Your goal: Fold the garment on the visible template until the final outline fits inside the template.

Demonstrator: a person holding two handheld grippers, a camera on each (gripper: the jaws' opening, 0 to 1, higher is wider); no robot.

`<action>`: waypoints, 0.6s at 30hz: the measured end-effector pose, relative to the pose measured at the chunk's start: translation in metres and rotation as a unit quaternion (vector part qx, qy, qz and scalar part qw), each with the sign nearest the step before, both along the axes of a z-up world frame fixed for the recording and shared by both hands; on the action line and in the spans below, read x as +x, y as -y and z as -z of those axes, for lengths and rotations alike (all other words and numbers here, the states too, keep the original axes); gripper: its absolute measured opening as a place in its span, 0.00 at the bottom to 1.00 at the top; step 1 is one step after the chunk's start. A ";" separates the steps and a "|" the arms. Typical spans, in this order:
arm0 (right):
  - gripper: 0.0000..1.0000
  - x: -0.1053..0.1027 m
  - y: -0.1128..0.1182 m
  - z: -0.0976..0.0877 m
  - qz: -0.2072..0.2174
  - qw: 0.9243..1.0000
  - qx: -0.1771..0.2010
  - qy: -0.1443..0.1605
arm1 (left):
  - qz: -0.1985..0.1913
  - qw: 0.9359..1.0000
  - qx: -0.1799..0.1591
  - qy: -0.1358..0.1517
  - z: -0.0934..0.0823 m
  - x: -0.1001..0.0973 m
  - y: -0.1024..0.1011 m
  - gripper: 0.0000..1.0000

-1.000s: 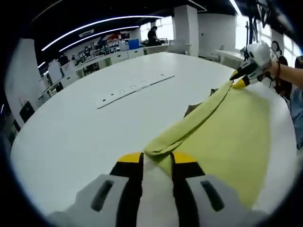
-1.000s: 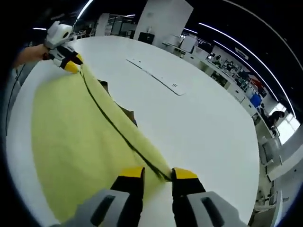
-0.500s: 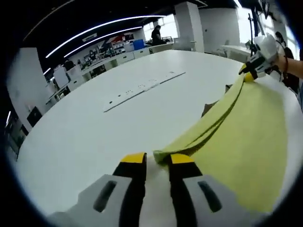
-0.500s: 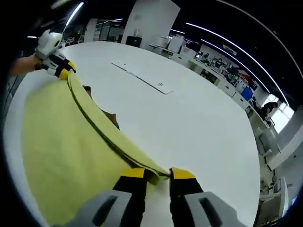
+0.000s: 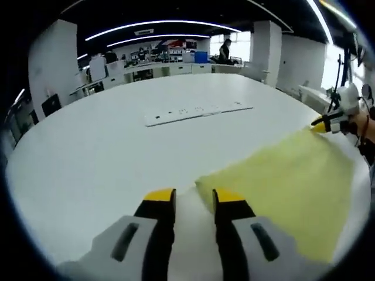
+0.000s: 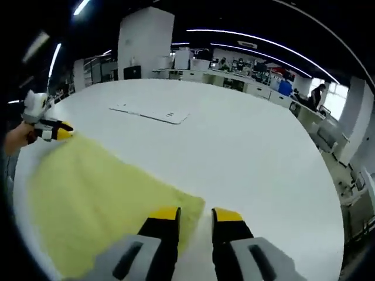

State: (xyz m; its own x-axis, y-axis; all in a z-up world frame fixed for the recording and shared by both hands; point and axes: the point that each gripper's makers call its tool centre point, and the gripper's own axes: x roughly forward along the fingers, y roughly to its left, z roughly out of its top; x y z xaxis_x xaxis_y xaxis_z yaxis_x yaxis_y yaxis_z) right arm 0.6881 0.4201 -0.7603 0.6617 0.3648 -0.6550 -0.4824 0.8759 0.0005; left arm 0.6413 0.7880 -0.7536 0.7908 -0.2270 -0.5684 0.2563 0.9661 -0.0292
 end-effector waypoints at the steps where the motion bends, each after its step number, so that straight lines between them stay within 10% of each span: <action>1: 0.23 -0.002 0.000 -0.001 0.009 1.000 0.018 -0.012 | -0.001 1.000 -0.019 0.004 -0.004 -0.002 0.003 0.24; 9: 0.46 -0.021 -0.001 -0.015 0.007 0.998 0.060 -0.023 | 0.006 0.995 -0.096 0.009 -0.024 -0.024 0.013 0.36; 18: 0.58 -0.065 -0.001 -0.025 -0.043 0.997 0.051 -0.046 | 0.036 0.995 -0.096 -0.001 -0.030 -0.064 0.017 0.42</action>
State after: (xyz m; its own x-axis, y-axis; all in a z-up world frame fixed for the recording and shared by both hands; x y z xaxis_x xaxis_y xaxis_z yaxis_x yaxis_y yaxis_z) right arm 0.6234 0.4216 -0.7355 0.5643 0.4853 -0.6679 -0.5502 0.8242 0.1341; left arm 0.5768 0.7714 -0.7241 0.7676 -0.3876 -0.5105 0.3239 0.9218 -0.2128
